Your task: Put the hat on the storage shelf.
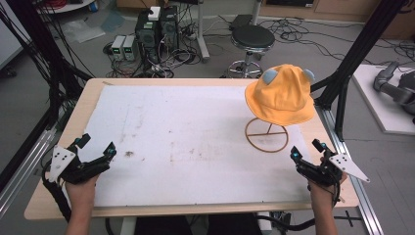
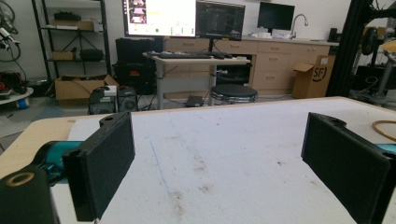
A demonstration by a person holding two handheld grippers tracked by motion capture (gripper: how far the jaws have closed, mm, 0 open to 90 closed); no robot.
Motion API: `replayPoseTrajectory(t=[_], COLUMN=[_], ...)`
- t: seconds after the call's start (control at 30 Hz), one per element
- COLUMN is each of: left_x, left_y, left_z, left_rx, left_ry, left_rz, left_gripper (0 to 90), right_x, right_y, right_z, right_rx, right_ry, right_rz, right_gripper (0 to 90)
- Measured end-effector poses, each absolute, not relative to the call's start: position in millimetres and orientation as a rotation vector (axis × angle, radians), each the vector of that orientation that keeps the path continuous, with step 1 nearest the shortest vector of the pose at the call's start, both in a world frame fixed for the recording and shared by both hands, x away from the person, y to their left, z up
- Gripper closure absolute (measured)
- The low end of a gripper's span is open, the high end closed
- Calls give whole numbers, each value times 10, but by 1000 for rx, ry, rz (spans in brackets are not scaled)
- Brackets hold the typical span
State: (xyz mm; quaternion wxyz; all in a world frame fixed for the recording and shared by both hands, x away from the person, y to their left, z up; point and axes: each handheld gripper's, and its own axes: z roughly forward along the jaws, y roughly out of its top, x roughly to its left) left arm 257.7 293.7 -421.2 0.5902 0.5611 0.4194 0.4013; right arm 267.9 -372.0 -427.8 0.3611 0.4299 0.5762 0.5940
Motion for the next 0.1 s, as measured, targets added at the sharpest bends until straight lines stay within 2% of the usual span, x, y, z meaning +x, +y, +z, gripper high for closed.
replayPoseTrajectory(t=[0.1], left_x=[2579], left_y=[2935], left_z=[-4214], left_rx=[1314], left_ry=[975], left_rz=[933], left_gripper=[101], right_x=[2679], right_y=[-3703], right_z=[-4275], right_rx=[1103], right_ry=[1483], right_rz=[1535], right_gripper=[126])
